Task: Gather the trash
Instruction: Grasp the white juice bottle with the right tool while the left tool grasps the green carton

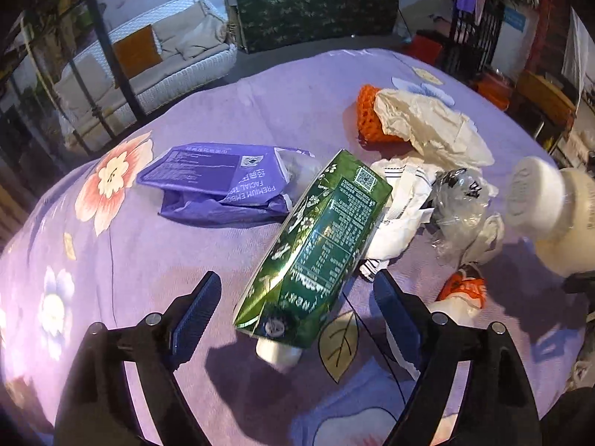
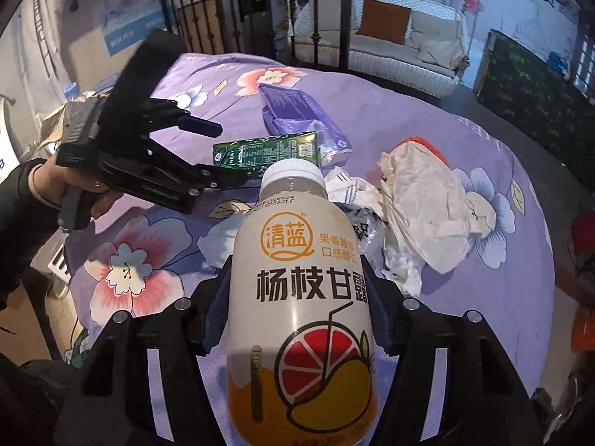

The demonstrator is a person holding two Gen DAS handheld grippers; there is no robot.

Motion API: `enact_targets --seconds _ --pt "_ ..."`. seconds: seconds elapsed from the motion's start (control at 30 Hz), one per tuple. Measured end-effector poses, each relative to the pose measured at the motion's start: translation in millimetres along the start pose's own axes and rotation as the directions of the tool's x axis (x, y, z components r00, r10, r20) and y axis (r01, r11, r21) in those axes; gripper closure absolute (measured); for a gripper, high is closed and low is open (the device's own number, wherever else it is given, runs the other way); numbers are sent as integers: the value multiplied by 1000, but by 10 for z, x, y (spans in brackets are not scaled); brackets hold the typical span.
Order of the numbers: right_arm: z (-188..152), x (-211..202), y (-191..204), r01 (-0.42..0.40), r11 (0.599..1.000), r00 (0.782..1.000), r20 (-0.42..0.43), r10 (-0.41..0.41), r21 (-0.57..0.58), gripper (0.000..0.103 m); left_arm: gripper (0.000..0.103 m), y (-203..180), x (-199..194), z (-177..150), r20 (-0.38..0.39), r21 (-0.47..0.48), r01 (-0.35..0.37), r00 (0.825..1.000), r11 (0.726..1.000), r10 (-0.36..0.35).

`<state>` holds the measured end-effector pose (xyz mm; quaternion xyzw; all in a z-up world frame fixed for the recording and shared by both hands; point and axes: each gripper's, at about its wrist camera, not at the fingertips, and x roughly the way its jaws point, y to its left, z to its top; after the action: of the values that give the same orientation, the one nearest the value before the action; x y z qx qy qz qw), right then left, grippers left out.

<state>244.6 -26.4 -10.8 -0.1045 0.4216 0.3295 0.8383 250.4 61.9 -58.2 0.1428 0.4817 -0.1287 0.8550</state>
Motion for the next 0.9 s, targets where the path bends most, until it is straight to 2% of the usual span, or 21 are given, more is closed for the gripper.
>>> enact_targets --seconds 0.2,0.27,0.47,0.73,0.9 --pt "-224 -47 -139 -9 993 999 32 5 115 41 39 -20 346 130 -110 30 -12 994 999 16" --pt "-316 -60 -192 -20 989 999 37 14 147 41 40 -60 402 128 -118 54 -36 992 998 42" --pt "-559 -151 -308 -42 967 997 70 25 253 41 49 -164 286 44 -63 55 -84 994 995 88" --pt "-771 -223 -364 -70 939 992 118 31 336 41 51 -181 -170 -258 64 -109 -51 996 993 58" --pt "-987 -306 -446 -71 913 988 152 10 403 41 51 -325 -678 -484 183 -186 -35 981 982 69"
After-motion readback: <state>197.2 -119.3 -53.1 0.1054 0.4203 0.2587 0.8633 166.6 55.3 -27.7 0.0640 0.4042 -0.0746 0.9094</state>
